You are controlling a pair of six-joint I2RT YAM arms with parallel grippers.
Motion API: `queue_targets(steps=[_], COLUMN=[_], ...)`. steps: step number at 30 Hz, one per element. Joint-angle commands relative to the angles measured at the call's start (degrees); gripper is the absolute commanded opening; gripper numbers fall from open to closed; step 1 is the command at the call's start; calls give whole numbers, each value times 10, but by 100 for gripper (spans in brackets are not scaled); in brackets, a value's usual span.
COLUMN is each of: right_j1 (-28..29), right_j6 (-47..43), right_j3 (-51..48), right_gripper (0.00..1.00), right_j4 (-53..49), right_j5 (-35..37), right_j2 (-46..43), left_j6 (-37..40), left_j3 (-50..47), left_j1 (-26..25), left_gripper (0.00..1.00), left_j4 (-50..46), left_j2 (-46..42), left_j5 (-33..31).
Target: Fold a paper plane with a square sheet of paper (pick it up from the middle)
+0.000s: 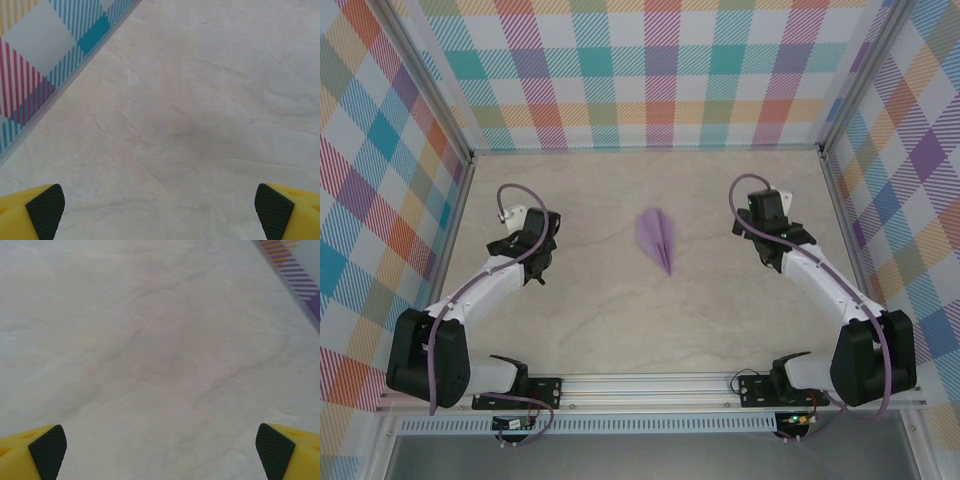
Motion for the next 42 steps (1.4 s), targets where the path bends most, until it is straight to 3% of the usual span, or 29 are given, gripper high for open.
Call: queue_targets(steps=[1,5,11,15,21,25,42], right_j1=[-20,-35,-48,-61,-94,-116,-122], right_j6=[-84,-129,-196,-205,-195,-177,-173], right_j3=[-68,-136,-208,-235,-252,-253,-252], right_gripper=[100,100,100,100,100,100,100], right_j4=[165,286,469,542,634,642,650], right_j5=[27,1,-99,-155,-194,-223,-231], right_j2=[-5,28,63,61,112,132,143], left_j6=[99,164,229,242,240,234,218], left_j3=[-74,-151,-232,-236,-224,-214,-198], left_j1=[20,55,80,82,85,90,101], left_gripper=[100,100,100,100,100,100,100], left_j4=[199,344,547,603,646,651,618], left_j2=[-25,-27,-8,44,120,150,150], left_j5=[0,114,278,317,326,323,315])
